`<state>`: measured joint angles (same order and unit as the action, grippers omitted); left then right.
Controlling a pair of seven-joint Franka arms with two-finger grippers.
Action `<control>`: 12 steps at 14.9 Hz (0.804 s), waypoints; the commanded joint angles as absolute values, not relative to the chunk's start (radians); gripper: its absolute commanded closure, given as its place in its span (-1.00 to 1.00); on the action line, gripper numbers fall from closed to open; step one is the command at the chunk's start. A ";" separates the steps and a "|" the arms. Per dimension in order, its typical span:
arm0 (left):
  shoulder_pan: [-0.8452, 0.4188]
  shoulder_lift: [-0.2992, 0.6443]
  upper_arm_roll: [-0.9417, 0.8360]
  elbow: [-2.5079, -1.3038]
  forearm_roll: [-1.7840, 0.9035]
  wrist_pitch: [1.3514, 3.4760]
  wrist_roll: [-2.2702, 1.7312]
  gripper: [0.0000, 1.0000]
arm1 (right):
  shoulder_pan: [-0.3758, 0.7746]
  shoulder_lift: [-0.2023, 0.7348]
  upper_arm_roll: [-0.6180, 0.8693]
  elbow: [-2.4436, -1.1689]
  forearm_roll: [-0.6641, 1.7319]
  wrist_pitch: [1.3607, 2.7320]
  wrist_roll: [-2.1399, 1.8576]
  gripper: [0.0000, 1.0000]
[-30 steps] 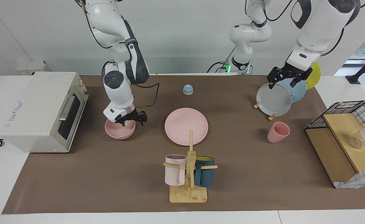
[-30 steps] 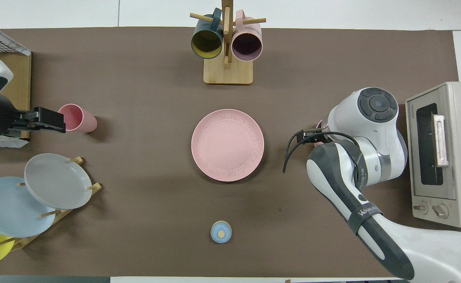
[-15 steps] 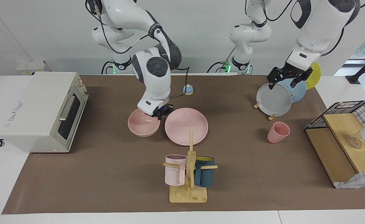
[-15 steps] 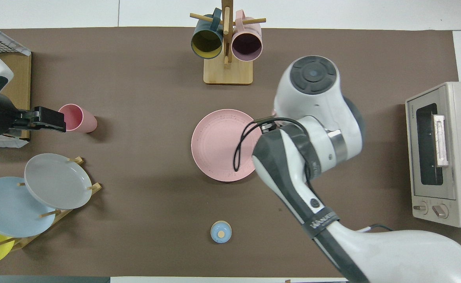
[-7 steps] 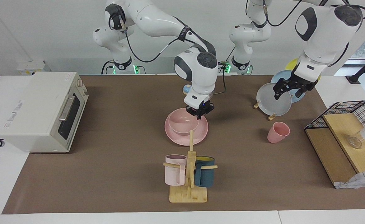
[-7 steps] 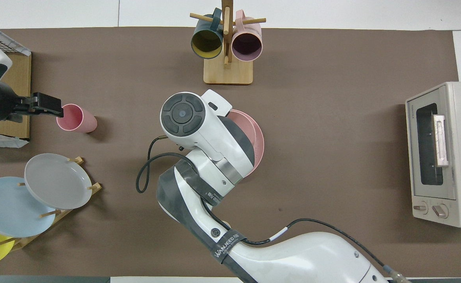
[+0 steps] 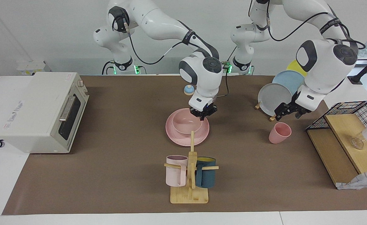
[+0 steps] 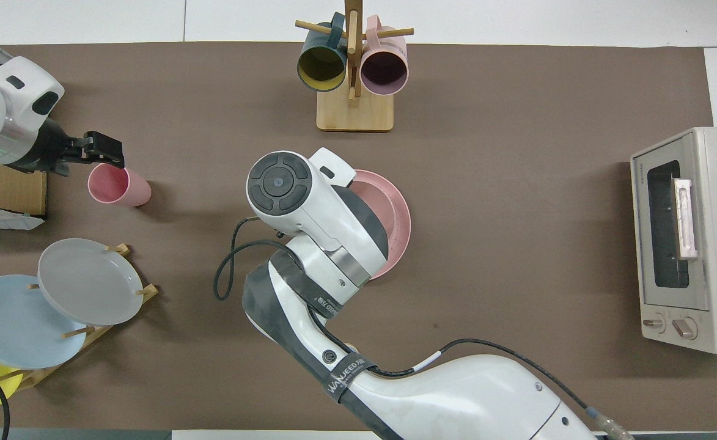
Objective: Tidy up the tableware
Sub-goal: 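Carry the pink bowl with the right gripper onto the pink plate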
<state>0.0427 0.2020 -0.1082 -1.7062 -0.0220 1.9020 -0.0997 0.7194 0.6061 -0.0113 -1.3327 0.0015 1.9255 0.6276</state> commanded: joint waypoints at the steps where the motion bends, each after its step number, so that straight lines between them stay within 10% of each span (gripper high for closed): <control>1: 0.049 0.215 -0.110 -1.755 -0.031 1.985 -0.086 -1.00 | 0.699 0.603 -0.003 -1.310 0.020 1.850 0.640 -0.12; 6: 0.049 0.206 -0.110 -1.841 -0.031 2.046 -0.101 -1.00 | 0.579 0.542 -0.005 -1.198 0.015 1.698 0.571 -1.00; 12: 0.048 0.216 -0.110 -1.875 -0.031 2.125 -0.121 -1.00 | 0.269 0.290 -0.009 -1.393 0.017 1.570 0.336 -1.00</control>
<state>0.0432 0.2343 -0.1083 -1.8442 -0.0220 2.0909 -0.1128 0.3725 0.3901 -0.0260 -1.2621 0.0053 1.5857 0.4163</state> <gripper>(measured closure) 0.000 0.000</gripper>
